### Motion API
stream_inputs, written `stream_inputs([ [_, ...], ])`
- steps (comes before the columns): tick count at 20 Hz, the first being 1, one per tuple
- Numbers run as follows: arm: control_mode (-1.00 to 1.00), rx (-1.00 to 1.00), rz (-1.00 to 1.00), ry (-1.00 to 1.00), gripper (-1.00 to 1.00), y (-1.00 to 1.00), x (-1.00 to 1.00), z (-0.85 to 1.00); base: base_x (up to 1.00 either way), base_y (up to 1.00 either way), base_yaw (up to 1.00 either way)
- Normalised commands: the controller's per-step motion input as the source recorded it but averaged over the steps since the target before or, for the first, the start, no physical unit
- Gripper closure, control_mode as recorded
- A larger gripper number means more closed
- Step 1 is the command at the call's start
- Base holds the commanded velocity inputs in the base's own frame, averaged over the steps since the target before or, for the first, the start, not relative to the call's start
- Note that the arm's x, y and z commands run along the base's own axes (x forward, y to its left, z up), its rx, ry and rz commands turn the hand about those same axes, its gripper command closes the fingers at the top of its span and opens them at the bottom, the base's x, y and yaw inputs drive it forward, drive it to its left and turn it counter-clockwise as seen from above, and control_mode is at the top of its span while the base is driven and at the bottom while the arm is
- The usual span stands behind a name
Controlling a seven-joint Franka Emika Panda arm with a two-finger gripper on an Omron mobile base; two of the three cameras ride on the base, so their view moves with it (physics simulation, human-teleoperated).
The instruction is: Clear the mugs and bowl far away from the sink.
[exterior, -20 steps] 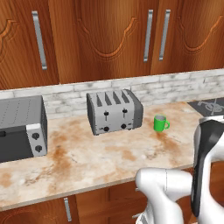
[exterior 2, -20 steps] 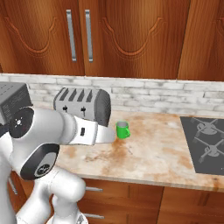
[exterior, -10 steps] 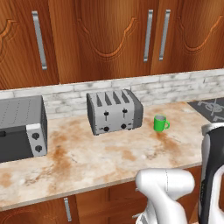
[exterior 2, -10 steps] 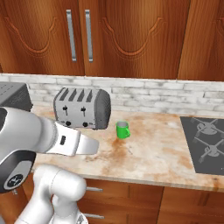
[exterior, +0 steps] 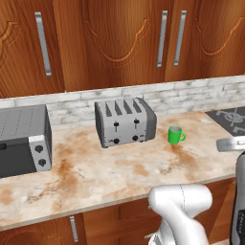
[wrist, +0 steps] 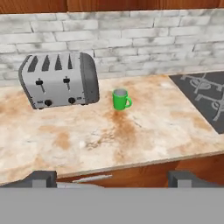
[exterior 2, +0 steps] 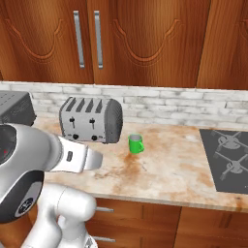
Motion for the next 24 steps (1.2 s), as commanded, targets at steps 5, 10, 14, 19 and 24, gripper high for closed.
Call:
stream_inputs([
  [5, 1.00, 0.01, 0.14, -0.09, -1.00, 0.01, 0.00, 0.00, 0.00, -0.02, 0.09],
  [10, 1.00, 0.00, 0.00, 0.00, -1.00, 0.00, 0.00, 0.00, 0.03, 0.00, -0.83],
  [14, 1.00, 0.00, 0.00, 0.00, -1.00, 0.00, 0.00, 0.00, 0.00, 0.00, -1.00],
  [19, 1.00, 0.00, 0.00, 0.00, -1.00, 0.00, 0.00, 0.00, 0.00, 0.00, -1.00],
  [24, 1.00, 0.00, 0.00, 0.00, -1.00, 0.00, 0.00, 0.00, 0.00, 0.00, -1.00],
])
